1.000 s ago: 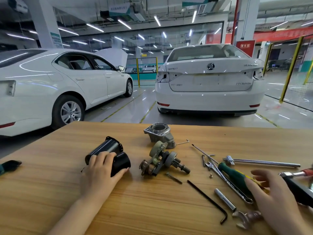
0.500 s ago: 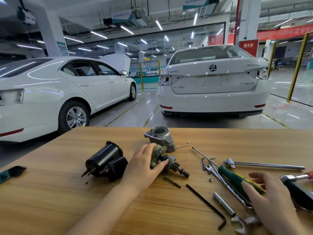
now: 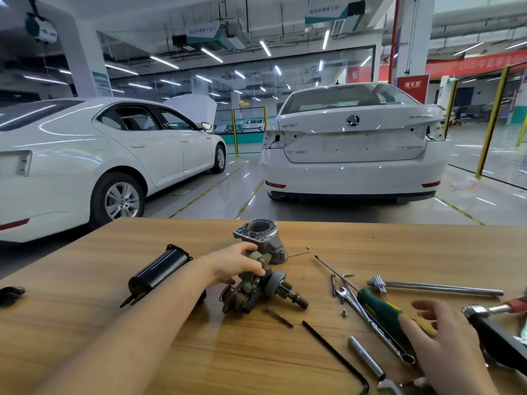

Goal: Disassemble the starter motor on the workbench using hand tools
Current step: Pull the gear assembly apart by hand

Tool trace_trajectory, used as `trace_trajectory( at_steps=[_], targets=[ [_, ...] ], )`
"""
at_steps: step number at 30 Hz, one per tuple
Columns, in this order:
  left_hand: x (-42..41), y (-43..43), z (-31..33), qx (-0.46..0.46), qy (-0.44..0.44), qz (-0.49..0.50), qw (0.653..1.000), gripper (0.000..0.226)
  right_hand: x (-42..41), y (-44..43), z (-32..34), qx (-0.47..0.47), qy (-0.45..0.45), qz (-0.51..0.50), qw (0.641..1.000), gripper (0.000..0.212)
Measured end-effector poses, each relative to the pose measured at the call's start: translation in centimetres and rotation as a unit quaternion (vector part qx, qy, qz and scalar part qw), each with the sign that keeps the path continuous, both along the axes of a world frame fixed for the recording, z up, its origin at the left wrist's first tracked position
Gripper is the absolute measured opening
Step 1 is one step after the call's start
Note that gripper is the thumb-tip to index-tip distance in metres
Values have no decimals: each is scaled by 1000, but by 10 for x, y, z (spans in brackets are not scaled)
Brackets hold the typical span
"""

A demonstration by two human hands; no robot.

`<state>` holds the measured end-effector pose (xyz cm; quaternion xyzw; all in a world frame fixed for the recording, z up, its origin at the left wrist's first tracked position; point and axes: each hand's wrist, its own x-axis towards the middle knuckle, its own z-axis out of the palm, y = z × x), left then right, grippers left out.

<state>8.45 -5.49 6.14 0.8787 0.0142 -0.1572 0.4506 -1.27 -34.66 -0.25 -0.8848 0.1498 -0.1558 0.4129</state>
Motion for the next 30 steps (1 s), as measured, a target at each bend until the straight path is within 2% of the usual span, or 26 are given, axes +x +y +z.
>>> trace_trajectory(
  at_steps=[2, 5, 9, 12, 16, 20, 25, 30],
  targets=[
    [-1, 3, 0, -5, 36, -25, 999, 59, 2, 0, -1, 6, 1, 4, 1000, 23],
    [-4, 4, 0, -12, 46, -32, 998, 54, 5, -3, -3, 7, 7, 6, 1000, 22],
    [-3, -2, -2, -27, 58, 4, 998, 62, 14, -9, -17, -15, -3, -8, 1000, 25],
    [-4, -5, 0, -10, 88, -7, 996, 73, 21, -15, -29, -13, -25, -25, 999, 28],
    [-13, -6, -1, 19, 114, -30, 993, 65, 28, -23, -46, -2, -42, -36, 998, 39],
    [-20, -4, -9, 28, 97, -13, 995, 68, 34, -27, -51, -27, -23, -26, 999, 38],
    [-25, -3, -17, 16, 65, 11, 998, 74, 37, -35, -60, -116, 17, -24, 993, 47],
    [-27, -6, -19, 14, 35, 24, 999, 75, 39, -44, -64, -172, 99, -28, 980, 50]
  ],
)
